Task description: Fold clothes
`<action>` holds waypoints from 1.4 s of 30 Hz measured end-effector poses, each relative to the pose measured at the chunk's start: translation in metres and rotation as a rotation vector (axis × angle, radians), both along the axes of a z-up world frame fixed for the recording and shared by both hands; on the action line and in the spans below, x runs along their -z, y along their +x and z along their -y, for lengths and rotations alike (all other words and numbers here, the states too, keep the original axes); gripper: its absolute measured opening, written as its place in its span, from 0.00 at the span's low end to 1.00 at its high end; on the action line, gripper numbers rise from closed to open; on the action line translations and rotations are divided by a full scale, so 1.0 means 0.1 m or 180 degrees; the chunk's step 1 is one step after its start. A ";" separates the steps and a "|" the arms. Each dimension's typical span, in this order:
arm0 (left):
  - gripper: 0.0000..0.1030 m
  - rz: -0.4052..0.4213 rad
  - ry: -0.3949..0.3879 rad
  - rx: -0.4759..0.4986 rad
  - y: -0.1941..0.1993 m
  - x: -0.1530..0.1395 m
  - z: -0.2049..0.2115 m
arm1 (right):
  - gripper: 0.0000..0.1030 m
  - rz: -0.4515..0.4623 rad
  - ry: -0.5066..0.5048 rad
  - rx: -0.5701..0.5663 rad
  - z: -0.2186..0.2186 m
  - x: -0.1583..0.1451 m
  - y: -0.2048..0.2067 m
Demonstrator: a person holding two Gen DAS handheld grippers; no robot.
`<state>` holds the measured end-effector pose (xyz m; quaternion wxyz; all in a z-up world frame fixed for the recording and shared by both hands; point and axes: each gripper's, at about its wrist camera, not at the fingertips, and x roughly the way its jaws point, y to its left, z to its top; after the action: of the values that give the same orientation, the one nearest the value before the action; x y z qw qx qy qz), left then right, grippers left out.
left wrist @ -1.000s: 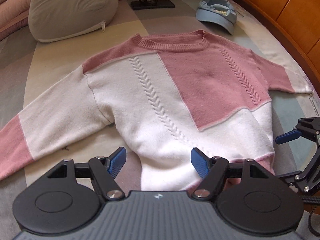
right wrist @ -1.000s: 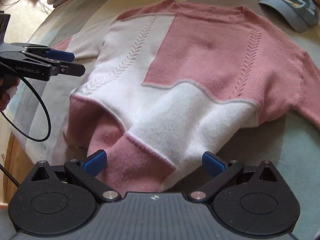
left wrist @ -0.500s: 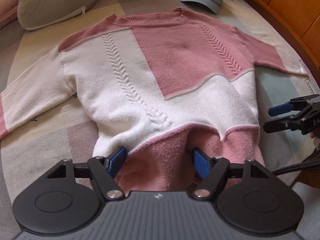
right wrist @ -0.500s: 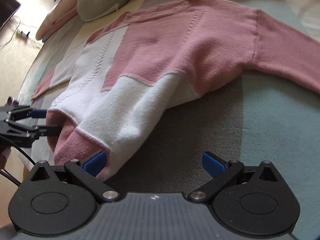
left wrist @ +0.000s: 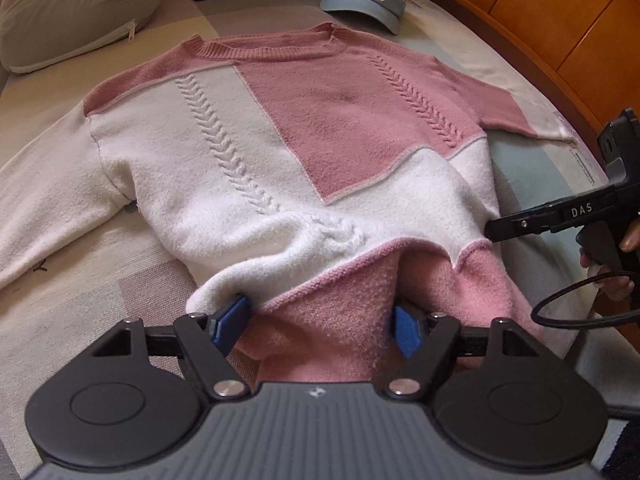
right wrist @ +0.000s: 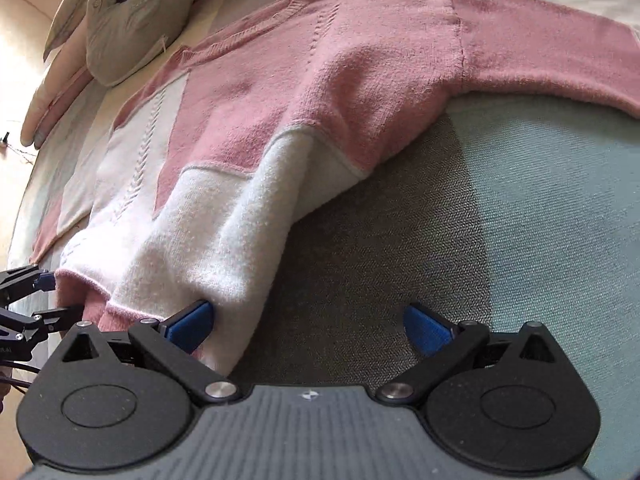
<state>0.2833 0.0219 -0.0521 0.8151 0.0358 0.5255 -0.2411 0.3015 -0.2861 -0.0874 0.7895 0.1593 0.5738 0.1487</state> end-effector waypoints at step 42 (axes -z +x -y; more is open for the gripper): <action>0.78 0.1094 0.0501 -0.0940 -0.73 0.01 -0.04 | 1.00 0.1578 -0.0690 -0.0373 -0.59 -0.29 -0.90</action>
<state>0.2105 0.0256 -0.0528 0.9137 0.0625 0.3958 -0.0680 0.2119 -0.2268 -0.0583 0.9083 -0.0008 0.3839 0.1663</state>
